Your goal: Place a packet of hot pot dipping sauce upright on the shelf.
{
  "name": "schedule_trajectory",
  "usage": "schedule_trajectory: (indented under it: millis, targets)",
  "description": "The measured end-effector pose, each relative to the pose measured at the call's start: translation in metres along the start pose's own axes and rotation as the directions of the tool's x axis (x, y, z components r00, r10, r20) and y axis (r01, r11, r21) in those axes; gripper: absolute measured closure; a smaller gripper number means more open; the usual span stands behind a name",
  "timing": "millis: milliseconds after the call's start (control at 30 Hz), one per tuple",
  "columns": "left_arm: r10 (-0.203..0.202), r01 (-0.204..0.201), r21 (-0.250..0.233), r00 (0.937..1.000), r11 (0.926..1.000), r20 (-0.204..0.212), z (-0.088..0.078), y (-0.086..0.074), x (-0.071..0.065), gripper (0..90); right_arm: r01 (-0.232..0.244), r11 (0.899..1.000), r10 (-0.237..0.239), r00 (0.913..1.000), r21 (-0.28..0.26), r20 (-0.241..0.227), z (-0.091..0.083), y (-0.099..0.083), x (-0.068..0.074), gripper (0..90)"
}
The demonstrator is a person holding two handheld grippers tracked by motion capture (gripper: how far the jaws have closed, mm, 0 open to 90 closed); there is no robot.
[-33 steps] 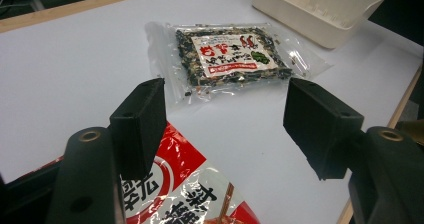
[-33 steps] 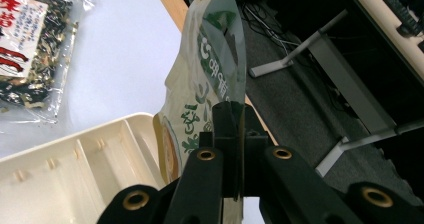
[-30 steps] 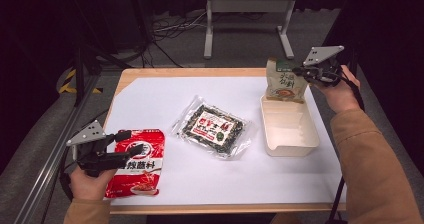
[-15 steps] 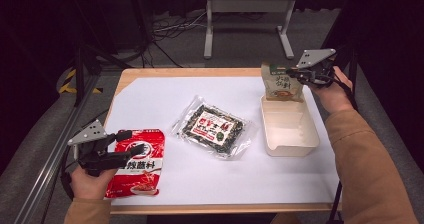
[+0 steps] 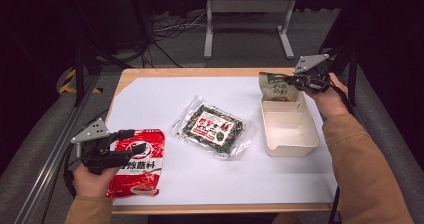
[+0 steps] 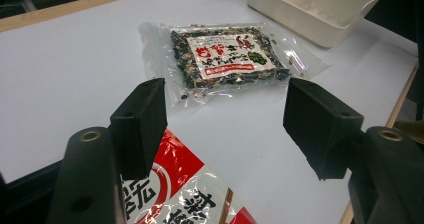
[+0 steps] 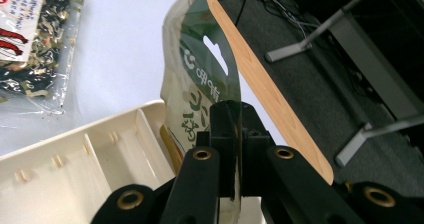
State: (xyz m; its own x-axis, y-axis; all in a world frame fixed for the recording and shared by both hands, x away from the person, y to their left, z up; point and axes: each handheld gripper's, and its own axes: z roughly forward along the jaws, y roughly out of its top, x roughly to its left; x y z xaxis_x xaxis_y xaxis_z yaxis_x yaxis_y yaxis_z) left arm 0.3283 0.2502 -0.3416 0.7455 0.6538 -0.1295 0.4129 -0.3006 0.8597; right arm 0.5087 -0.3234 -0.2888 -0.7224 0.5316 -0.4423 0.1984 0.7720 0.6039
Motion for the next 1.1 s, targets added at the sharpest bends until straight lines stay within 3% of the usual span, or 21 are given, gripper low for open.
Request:
schedule_trajectory:
  millis: [67, 100, 200, 367, 533, 633, 767, 900, 1000, 1100]
  targets:
    - [-0.006, 0.006, 0.000, 1.0000, 1.0000, 0.001, 0.001, 0.000, 0.000, 34.1, -0.014, 1.000, 0.014, 0.9999, 0.004, 0.006, 0.000, -0.001, 0.000, 86.4]
    - [-0.004, 0.004, 0.003, 1.0000, 1.0000, 0.004, 0.001, 0.000, 0.000, 34.1, -0.054, 0.998, 0.053, 0.9986, 0.017, 0.005, 0.001, -0.004, -0.002, 85.7]
    - [-0.010, 0.010, 0.001, 0.9998, 1.0000, 0.019, 0.004, 0.000, 0.001, 35.3, -0.100, 0.994, 0.100, 0.9949, 0.046, 0.011, 0.002, -0.010, -0.004, 85.7]
    - [-0.015, 0.016, -0.039, 0.9995, 0.9991, 0.030, 0.007, -0.003, 0.001, 37.4, -0.130, 0.990, 0.129, 0.9915, 0.063, 0.014, 0.004, -0.018, -0.005, 85.5]
    - [0.021, -0.022, -0.101, 0.9997, 0.9947, -0.013, 0.012, -0.010, 0.000, 37.9, -0.140, 0.988, 0.140, 0.9902, 0.061, 0.010, 0.005, -0.018, -0.005, 84.6]
    - [0.023, -0.026, -0.093, 0.9992, 0.9953, -0.032, 0.015, -0.011, 0.000, 35.1, -0.144, 0.989, 0.144, 0.9896, 0.043, 0.006, 0.003, -0.017, -0.004, 80.9]
    - [0.030, -0.033, -0.066, 0.9981, 0.9973, -0.054, 0.016, -0.011, 0.003, 32.7, -0.188, 0.982, 0.188, 0.9821, 0.029, 0.009, 0.000, -0.017, -0.005, 73.4]
    - [-0.001, -0.001, -0.055, 0.9989, 0.9985, -0.046, 0.014, -0.011, 0.008, 29.4, -0.215, 0.977, 0.214, 0.9747, -0.004, 0.063, -0.009, -0.017, -0.006, 58.8]
    - [-0.001, -0.002, -0.048, 0.9989, 0.9988, -0.047, 0.014, -0.011, 0.010, 25.7, -0.234, 0.972, 0.236, 0.9701, -0.034, 0.058, -0.017, -0.016, -0.006, 57.0]
    - [-0.010, 0.007, -0.040, 0.9983, 0.9992, -0.058, 0.016, -0.010, 0.010, 20.8, -0.231, 0.972, 0.233, 0.9711, -0.039, 0.052, -0.022, -0.016, -0.005, 56.3]
